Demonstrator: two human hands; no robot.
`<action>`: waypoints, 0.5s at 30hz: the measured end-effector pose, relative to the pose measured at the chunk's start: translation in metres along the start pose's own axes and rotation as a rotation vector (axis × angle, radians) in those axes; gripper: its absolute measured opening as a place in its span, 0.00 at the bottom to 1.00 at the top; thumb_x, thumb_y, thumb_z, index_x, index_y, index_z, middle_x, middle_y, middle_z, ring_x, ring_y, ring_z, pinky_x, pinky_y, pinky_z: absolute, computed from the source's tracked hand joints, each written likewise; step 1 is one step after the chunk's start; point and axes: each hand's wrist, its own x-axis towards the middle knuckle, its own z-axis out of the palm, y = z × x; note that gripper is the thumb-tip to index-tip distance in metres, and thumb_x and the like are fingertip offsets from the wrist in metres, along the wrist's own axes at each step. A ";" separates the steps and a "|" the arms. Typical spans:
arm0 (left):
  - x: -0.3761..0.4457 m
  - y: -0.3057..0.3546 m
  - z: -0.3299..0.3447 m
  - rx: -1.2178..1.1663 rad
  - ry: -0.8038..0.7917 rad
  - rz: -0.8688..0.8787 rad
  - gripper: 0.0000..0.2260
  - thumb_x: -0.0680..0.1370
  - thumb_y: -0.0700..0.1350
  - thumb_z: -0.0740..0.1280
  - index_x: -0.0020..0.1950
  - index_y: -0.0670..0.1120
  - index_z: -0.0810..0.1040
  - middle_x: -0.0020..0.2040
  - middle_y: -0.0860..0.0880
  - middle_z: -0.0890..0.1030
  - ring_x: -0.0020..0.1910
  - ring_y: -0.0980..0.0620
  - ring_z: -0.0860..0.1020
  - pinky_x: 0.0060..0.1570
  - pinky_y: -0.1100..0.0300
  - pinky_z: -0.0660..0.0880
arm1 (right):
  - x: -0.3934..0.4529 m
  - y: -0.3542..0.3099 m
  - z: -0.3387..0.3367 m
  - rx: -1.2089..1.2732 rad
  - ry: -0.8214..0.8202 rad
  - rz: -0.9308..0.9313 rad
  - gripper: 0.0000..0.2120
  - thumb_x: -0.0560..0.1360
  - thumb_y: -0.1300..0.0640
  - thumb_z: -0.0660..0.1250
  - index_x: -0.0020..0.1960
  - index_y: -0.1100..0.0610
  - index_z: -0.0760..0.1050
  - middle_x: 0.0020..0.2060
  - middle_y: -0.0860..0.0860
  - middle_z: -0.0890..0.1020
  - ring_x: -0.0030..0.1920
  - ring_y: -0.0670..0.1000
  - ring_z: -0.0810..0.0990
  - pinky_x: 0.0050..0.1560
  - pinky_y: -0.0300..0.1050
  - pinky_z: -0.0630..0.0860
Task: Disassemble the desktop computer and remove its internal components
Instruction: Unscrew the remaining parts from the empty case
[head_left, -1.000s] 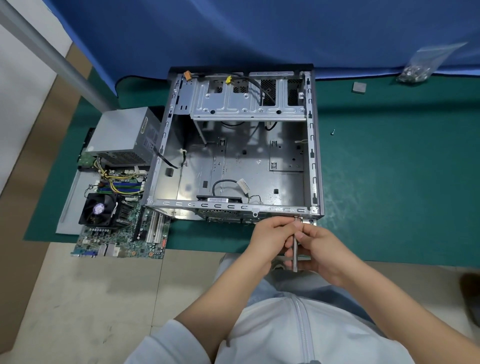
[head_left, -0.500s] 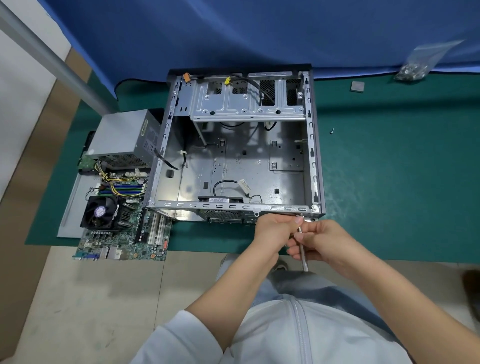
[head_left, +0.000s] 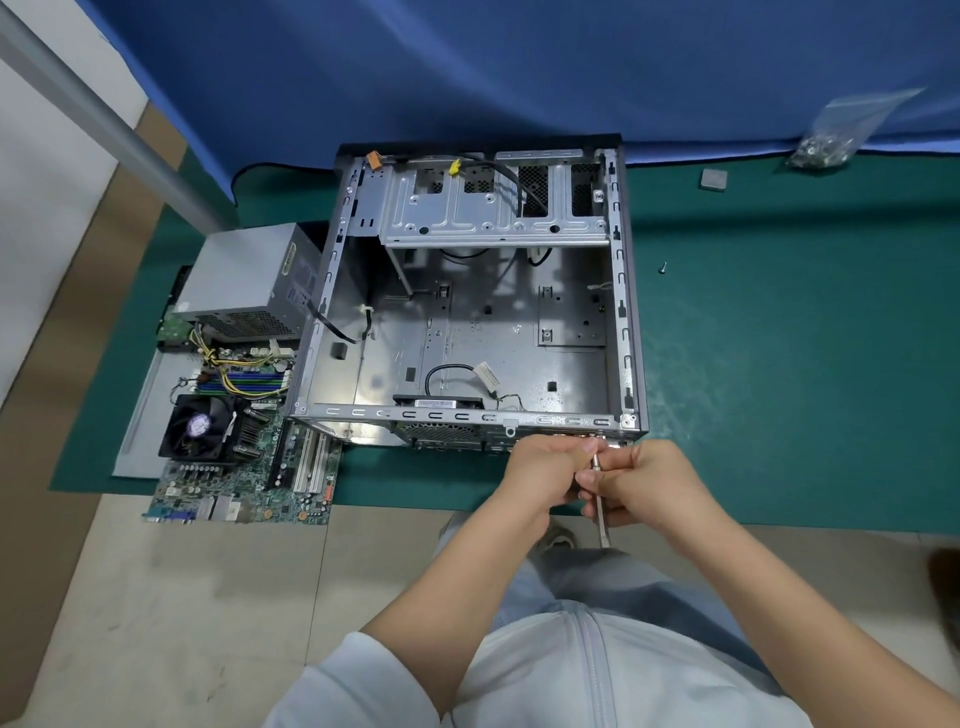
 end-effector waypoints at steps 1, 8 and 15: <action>0.000 0.001 -0.001 0.005 -0.014 -0.013 0.05 0.78 0.43 0.67 0.48 0.44 0.82 0.34 0.49 0.80 0.26 0.55 0.75 0.38 0.59 0.77 | -0.001 0.000 0.001 -0.005 0.000 -0.003 0.04 0.73 0.69 0.69 0.38 0.66 0.78 0.29 0.56 0.80 0.24 0.50 0.79 0.33 0.45 0.80; 0.000 -0.001 0.000 0.066 -0.008 -0.006 0.10 0.72 0.45 0.74 0.46 0.38 0.83 0.31 0.47 0.80 0.23 0.53 0.74 0.30 0.63 0.73 | -0.006 0.003 -0.001 0.163 -0.059 -0.011 0.04 0.72 0.71 0.69 0.43 0.66 0.76 0.30 0.56 0.79 0.25 0.48 0.79 0.32 0.42 0.79; -0.003 0.004 0.004 0.095 -0.002 -0.045 0.07 0.77 0.43 0.69 0.50 0.40 0.83 0.27 0.49 0.78 0.19 0.58 0.69 0.19 0.69 0.67 | -0.007 0.004 -0.015 0.280 -0.282 0.086 0.07 0.75 0.72 0.63 0.42 0.66 0.77 0.35 0.56 0.82 0.33 0.49 0.81 0.34 0.40 0.79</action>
